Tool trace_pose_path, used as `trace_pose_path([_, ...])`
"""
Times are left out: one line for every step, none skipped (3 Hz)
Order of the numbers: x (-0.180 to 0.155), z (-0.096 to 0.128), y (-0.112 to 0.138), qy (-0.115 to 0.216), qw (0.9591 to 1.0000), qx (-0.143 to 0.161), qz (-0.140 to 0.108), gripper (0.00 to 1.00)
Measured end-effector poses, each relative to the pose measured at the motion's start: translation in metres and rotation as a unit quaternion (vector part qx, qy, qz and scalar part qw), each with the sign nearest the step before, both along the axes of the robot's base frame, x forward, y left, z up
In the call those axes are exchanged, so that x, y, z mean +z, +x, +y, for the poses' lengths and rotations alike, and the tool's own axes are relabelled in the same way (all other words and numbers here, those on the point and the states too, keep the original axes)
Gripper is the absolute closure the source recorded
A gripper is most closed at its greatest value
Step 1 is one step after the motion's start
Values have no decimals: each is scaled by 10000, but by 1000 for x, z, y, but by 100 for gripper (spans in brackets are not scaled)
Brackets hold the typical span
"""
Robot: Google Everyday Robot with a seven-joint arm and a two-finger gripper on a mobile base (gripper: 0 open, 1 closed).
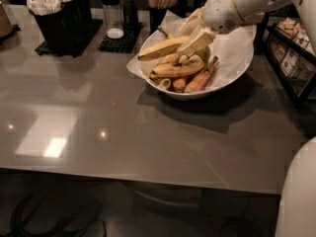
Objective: Pick banana from white bowl
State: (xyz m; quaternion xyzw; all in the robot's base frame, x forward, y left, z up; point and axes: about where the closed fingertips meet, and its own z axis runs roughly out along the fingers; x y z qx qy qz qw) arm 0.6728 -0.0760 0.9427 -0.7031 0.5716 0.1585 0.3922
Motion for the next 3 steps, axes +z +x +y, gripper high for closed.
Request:
trace_pose_path([13,-5,-20,294,9994,-126,-125,100])
trace_pose_path([94,11,-85,1074,9904,-197,-847,100])
trace_pose_path([127,29,-140,1691,9781,-349,-1166,100])
